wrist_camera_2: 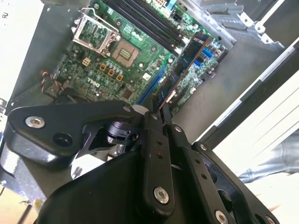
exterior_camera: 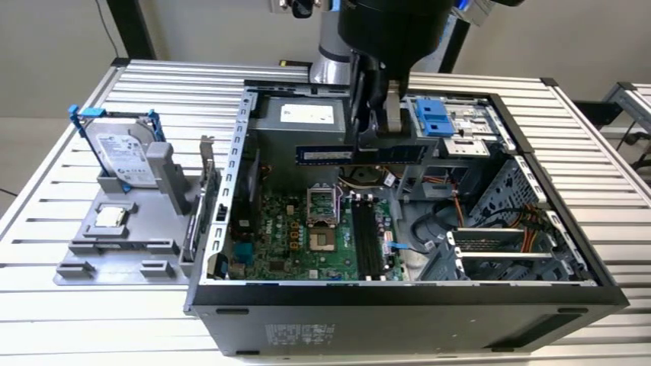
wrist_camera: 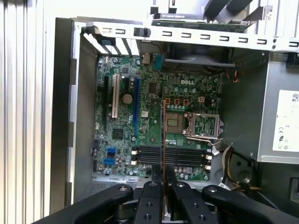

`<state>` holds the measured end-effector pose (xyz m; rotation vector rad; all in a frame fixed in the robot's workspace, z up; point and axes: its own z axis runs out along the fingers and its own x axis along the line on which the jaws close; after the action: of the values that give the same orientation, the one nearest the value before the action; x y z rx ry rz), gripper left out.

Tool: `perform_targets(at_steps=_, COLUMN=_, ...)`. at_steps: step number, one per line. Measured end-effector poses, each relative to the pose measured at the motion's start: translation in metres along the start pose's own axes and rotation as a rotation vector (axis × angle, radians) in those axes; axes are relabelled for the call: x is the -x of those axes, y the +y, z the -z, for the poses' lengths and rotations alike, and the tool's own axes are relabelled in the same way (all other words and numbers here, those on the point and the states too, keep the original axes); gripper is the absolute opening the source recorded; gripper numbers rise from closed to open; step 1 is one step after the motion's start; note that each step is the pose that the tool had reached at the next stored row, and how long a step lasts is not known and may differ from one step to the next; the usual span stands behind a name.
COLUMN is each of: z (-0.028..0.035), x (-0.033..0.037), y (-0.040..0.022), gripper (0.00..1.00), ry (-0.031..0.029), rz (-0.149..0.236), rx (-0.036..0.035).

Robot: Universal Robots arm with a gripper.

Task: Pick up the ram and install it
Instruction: 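Pick up the ram and move it above insertion slot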

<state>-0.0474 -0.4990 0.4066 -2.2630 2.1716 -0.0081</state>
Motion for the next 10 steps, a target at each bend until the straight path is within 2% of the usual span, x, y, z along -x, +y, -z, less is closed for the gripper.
perform_targets(at_steps=5, z=0.0000, x=-0.0003, y=-0.0068, gripper=0.00, ry=0.0000, rz=0.002, rx=0.0000)
perform_targets(at_steps=10, z=-0.0001, x=-0.0004, y=-0.0109, gripper=0.00, ry=0.0000, rz=0.003, rx=0.0000)
